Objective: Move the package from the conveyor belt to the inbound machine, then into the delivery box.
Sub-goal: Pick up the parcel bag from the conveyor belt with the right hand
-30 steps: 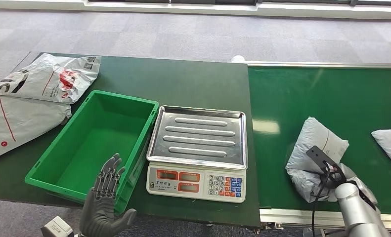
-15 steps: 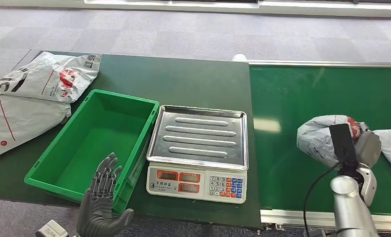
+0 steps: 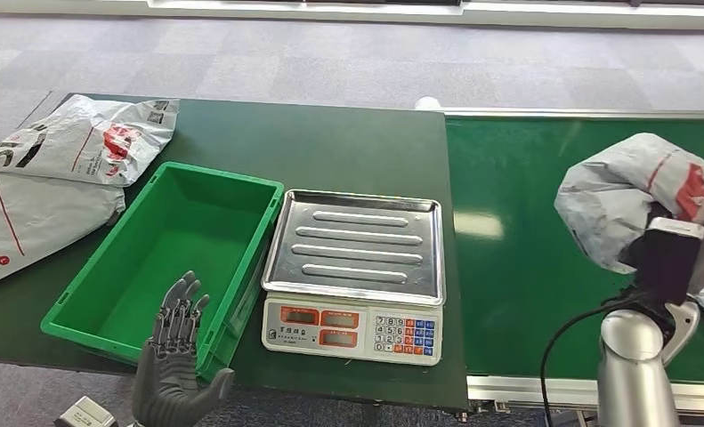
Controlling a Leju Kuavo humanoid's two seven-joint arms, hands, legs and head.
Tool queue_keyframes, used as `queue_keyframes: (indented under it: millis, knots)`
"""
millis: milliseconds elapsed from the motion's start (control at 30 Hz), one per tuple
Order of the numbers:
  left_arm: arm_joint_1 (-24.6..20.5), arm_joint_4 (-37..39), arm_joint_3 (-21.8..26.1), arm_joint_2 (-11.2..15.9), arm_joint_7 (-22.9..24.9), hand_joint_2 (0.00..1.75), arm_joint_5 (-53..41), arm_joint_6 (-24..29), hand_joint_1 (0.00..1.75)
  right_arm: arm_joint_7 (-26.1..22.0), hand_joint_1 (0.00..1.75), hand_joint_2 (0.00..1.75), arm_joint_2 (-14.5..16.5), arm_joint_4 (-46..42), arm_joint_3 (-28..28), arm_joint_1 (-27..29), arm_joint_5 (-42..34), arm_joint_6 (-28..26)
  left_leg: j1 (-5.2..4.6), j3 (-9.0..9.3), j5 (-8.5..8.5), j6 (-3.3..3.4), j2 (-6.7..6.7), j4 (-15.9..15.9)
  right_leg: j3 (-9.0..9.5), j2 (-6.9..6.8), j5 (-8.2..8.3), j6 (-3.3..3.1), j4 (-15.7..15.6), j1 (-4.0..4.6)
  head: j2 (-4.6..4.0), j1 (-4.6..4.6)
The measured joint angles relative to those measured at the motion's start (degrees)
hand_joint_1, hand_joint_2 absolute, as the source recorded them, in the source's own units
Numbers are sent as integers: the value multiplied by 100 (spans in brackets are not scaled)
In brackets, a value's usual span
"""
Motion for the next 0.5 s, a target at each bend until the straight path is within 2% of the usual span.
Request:
queue_keyframes:
  millis: [100,133,233,267,333,467,500]
  knots:
    - [-48,3,-60,68,-48,175,36,39,0,135,175,175,33,-157,630,-62,293,385,1,11,2,-3,7,0,-2,9,3,-5,0,5,0,-1]
    - [-59,7,-71,87,-67,175,37,38,0,241,175,175,37,-171,817,-99,418,679,2,7,4,-3,5,-1,0,6,4,-6,1,7,0,0]
    - [-134,53,-114,162,-145,175,28,12,0,751,175,175,54,-33,1552,-404,1239,2118,3,-6,6,-8,21,-4,-3,20,9,-13,4,11,0,1]
    - [-177,74,-137,181,-165,175,13,-1,0,902,175,175,107,106,1863,-544,1561,2450,4,-2,7,-10,30,-4,-5,28,12,-17,4,14,0,0]
    - [-256,109,-186,198,-182,175,-25,-27,0,1093,175,175,311,499,2478,-830,1967,2671,5,2,17,-17,34,-4,-14,31,18,-24,4,19,0,0]
    - [-332,149,-262,210,-168,175,-66,-62,0,1275,175,175,759,1236,3431,-1344,2121,2599,9,-4,34,-27,18,-5,-28,17,25,-32,6,25,0,-1]
    - [-344,160,-280,215,-164,175,-61,-62,0,1319,150,175,846,1375,3583,-1445,2123,2599,10,-5,34,-28,14,-5,-28,15,25,-32,6,26,0,-1]
